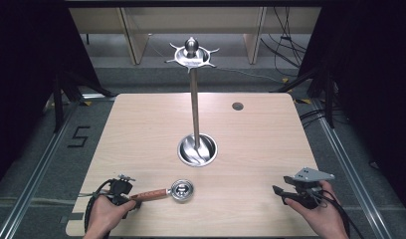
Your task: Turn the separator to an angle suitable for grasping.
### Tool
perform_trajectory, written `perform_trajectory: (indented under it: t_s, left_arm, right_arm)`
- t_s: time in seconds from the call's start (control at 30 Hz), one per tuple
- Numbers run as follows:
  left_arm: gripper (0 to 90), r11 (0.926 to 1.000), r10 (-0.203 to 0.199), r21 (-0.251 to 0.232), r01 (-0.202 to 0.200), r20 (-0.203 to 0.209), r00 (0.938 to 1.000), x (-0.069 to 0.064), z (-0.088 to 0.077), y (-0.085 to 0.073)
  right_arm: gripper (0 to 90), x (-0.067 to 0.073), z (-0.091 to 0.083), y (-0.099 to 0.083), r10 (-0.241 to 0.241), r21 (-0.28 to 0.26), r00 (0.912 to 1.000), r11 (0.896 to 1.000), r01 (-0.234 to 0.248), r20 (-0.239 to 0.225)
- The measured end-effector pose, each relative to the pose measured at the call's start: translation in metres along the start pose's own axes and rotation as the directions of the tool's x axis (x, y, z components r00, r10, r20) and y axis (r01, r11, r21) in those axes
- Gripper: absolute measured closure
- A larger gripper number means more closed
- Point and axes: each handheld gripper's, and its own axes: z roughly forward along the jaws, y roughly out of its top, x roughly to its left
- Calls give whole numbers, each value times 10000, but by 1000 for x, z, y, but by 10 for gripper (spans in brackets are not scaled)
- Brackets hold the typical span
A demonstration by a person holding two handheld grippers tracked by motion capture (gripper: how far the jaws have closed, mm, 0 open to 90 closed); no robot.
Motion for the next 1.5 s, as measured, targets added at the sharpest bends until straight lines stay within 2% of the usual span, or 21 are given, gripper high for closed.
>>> perform_trajectory:
  t_s: [0.17,0.2,0.23,0.3,0.4,0.57,0.73,0.83,0.87,0.9,0.93,1.03,1.17,1.2,1.27,1.3,1.33,1.37,1.4,1.43,1.5]
  left_arm:
    - [891,9999,-126,-76,124,-201,9997,5,4,16]
    - [891,9998,-165,-107,162,-245,9996,6,5,18]
    - [891,9998,-206,-79,203,-295,9994,8,7,26]
    - [891,9996,-285,-96,282,-252,9993,9,9,35]
    - [891,9993,-357,-159,351,-387,9986,8,11,44]
    - [891,9997,-217,-119,212,-453,9987,7,19,62]
    - [891,9995,278,150,-272,-372,9989,3,25,82]
    - [891,9999,163,-5,-163,-349,9993,-5,33,91]
    - [891,9998,201,22,-200,-322,9993,-7,35,93]
    - [891,9992,385,135,-381,-321,9987,-8,35,95]
    - [890,9997,257,9,-257,-331,9991,-11,37,97]
    - [890,9998,182,-81,-185,-312,9993,-14,38,99]
    - [890,9997,169,-175,-174,-272,9995,-15,38,98]
    - [888,9990,-162,-410,153,-229,9996,-15,35,96]
    - [837,9972,-413,-629,401,-173,9990,-15,28,92]
    - [788,9972,-413,-629,401,-173,9990,-15,28,92]
    - [741,9930,-703,-950,699,-9,9975,-12,19,87]
    - [697,9905,-921,-1021,918,16,9958,-11,14,86]
    - [646,9905,-921,-1021,918,16,9958,-11,14,86]
    - [646,9848,-1285,-1178,1279,27,9917,-10,12,85]
    - [547,9784,-1757,-1087,1759,118,9844,-9,13,84]
  right_arm:
    - [446,2,0,0,81,-76,9999,9999,-80,68]
    - [445,0,0,0,-216,-68,9998,9997,216,42]
    - [443,3,-1,0,27,96,10000,9999,-28,3]
    - [443,3,0,0,-158,-36,9999,9999,158,36]
    - [441,6,0,1,-6,23,10000,10000,6,-45]
    - [441,5,1,0,-180,33,9998,9998,180,-40]
    - [441,5,-2,1,-109,-57,9999,9999,109,3]
    - [441,5,-2,1,-171,-76,9998,9998,172,30]
    - [440,7,-3,1,84,-11,10000,10000,-84,-43]
    - [441,6,-3,1,-60,-90,10000,9999,60,-18]
    - [441,5,-3,1,-252,-118,9997,9996,252,9]
    - [441,6,-4,1,-65,-155,10000,9999,64,-8]
    - [440,4,-4,0,-230,-198,9997,9995,229,-34]
    - [440,5,-5,-1,12,-82,10000,10000,-13,-4]
    - [440,5,-6,-1,3,-192,10000,9998,-3,2]
    - [439,4,-6,-1,-50,-270,10000,9996,52,54]
    - [439,5,-8,-1,100,-121,9999,9999,-99,55]
    - [439,3,-8,-2,-92,-197,9999,9998,93,77]
    - [439,3,-8,-2,-92,-197,9999,9998,93,77]
    - [439,3,-8,-2,12,-245,10000,9997,-10,59]
    - [440,2,-9,-3,0,-148,9999,9999,1,111]
